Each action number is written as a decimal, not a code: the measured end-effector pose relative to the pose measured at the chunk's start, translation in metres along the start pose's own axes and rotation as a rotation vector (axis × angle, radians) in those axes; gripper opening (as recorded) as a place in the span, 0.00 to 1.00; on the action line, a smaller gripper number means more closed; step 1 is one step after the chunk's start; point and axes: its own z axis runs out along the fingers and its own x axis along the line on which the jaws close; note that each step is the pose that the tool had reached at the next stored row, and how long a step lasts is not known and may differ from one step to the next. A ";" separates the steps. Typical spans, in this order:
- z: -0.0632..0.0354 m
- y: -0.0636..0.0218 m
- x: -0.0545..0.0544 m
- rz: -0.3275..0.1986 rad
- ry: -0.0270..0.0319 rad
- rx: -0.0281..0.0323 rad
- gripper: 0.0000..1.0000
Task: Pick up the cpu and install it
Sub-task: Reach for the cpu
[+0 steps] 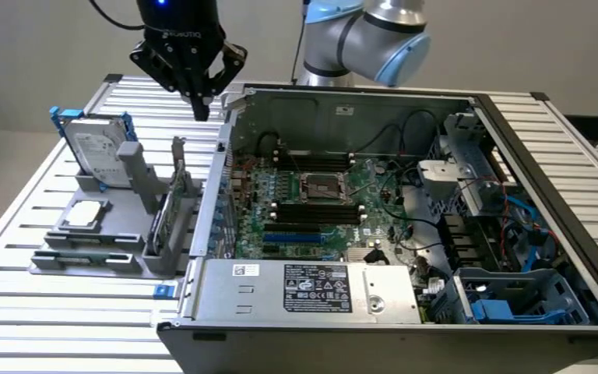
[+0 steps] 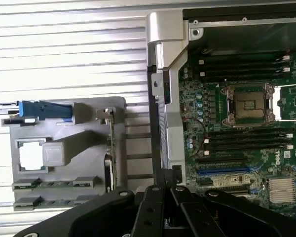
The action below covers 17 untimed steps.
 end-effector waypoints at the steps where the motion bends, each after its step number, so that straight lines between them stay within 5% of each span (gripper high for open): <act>1: 0.0006 -0.0004 0.005 0.000 0.0006 0.0005 0.11; 17: 0.0119 -0.0061 0.078 0.001 0.0123 0.0072 0.11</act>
